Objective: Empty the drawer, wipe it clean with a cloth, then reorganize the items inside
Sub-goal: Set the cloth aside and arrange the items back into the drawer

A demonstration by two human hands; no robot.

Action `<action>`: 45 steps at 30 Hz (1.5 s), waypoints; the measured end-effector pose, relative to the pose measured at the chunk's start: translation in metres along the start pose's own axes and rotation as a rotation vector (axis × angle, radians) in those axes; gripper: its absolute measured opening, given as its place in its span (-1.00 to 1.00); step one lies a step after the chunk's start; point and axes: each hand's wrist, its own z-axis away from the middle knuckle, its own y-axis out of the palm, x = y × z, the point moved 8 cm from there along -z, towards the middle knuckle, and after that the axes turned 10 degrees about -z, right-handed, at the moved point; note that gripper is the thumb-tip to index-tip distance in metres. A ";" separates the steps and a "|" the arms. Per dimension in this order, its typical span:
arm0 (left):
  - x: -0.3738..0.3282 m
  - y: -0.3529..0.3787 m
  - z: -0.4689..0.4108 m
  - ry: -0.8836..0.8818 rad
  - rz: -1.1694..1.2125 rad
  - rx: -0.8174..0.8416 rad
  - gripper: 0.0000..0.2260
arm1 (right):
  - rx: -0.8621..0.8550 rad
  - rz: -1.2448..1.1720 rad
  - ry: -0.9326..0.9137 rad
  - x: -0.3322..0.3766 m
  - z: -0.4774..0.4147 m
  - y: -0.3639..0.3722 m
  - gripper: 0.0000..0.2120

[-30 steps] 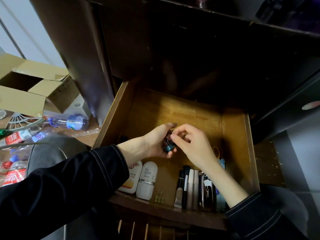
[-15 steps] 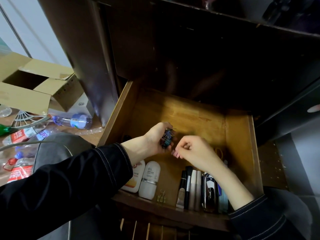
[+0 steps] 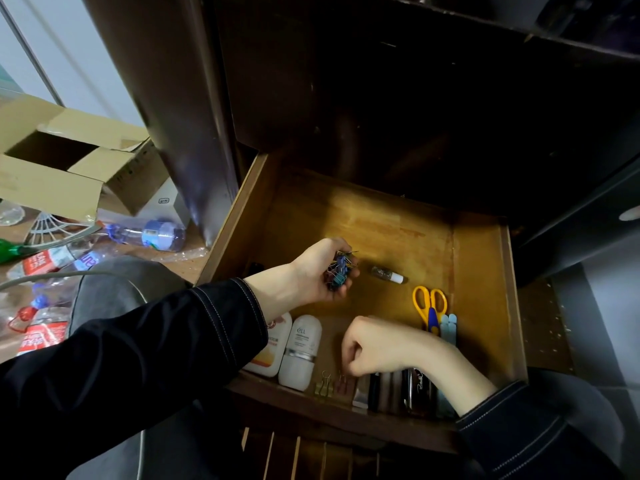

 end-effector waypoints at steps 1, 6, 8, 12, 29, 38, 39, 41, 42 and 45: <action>0.000 0.000 0.000 0.000 0.000 -0.001 -0.81 | 0.010 0.015 -0.004 0.001 0.000 0.002 -0.89; -0.002 0.000 0.002 0.000 0.006 -0.006 -0.81 | 0.048 0.032 -0.027 0.004 -0.001 0.007 -0.87; -0.002 0.000 0.002 0.000 0.005 -0.009 -0.80 | 0.059 0.034 -0.033 0.004 -0.002 0.009 -0.86; -0.002 0.000 0.003 0.004 0.001 -0.013 -0.81 | 0.063 0.027 -0.045 0.005 -0.002 0.010 -0.88; -0.004 -0.001 0.005 0.005 0.001 -0.019 -0.81 | 0.004 0.010 -0.138 0.015 -0.010 0.018 -0.76; -0.005 -0.001 0.006 0.003 0.012 -0.025 -0.80 | -0.058 0.012 -0.058 0.010 -0.012 0.009 -0.69; -0.005 -0.001 0.006 0.004 0.016 -0.024 -0.80 | -0.117 0.027 -0.030 0.007 -0.011 0.000 -0.70; -0.004 -0.002 0.006 0.007 0.032 -0.026 -0.77 | -0.304 0.052 0.028 0.000 -0.005 -0.026 -0.71; -0.004 -0.003 0.006 0.008 0.047 -0.032 -0.75 | -0.434 0.037 0.048 -0.004 0.002 -0.043 -0.71; -0.002 -0.003 0.006 -0.006 0.065 -0.039 -0.76 | -0.858 -0.190 0.022 -0.014 0.031 -0.086 -0.74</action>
